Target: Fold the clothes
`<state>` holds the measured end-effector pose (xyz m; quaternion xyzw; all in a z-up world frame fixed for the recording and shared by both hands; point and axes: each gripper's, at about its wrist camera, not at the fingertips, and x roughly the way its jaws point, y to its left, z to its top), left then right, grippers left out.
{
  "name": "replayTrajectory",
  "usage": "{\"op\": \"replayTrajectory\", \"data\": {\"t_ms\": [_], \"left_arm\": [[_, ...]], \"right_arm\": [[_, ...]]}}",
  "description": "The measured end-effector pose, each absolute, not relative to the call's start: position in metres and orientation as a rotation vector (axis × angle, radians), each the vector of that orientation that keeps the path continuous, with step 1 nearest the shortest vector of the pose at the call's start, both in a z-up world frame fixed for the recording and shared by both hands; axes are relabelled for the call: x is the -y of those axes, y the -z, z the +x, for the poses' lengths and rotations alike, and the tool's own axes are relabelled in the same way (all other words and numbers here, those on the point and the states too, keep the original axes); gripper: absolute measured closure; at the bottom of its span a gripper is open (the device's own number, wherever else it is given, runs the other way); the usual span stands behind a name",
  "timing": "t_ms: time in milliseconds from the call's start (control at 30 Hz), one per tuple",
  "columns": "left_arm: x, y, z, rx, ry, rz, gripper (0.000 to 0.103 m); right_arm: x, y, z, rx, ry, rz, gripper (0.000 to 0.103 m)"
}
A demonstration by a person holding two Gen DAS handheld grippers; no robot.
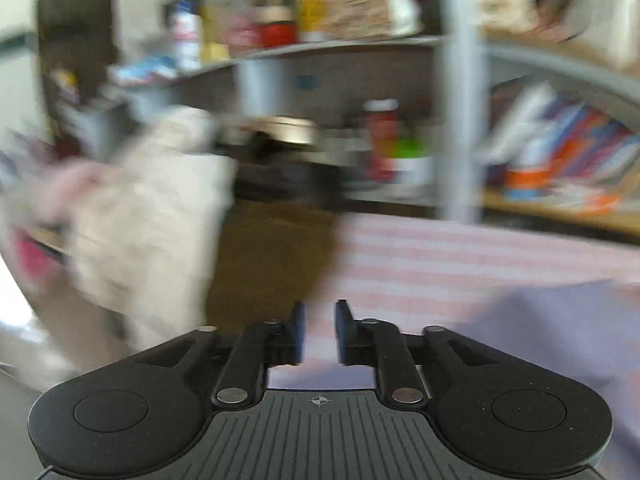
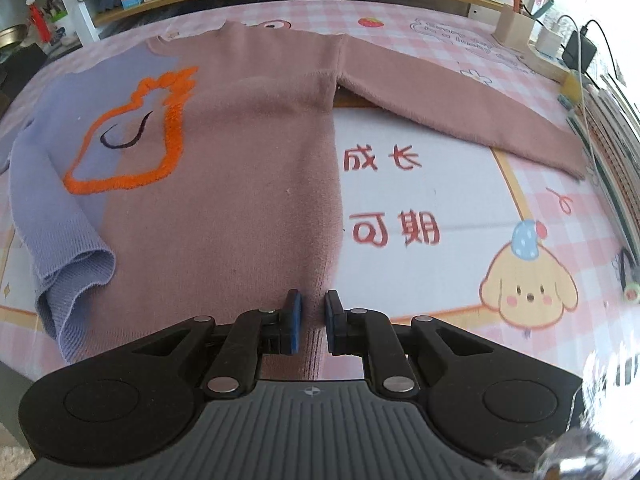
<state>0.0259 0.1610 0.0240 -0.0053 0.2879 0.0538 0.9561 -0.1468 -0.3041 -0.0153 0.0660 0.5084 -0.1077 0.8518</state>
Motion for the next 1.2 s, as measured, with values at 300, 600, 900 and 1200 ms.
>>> {"op": "replayTrajectory", "data": {"t_ms": [300, 600, 900, 1200], "left_arm": [[-0.037, 0.036, -0.013, -1.013, 0.467, -0.533, 0.044], [-0.073, 0.032, -0.024, -1.016, 0.426, -0.442, 0.100], [-0.101, 0.031, -0.033, -1.049, 0.380, -0.269, 0.095], [-0.081, 0.042, -0.029, -1.032, 0.418, -0.212, 0.083]], "right_arm": [[0.287, 0.012, -0.162, -1.050, 0.284, 0.158, 0.093], [0.283, 0.016, -0.177, -1.028, 0.339, 0.185, 0.096], [0.288, 0.017, -0.187, -1.023, 0.367, 0.220, 0.100], [0.286, 0.019, -0.179, -1.007, 0.369, 0.262, 0.093]]}}
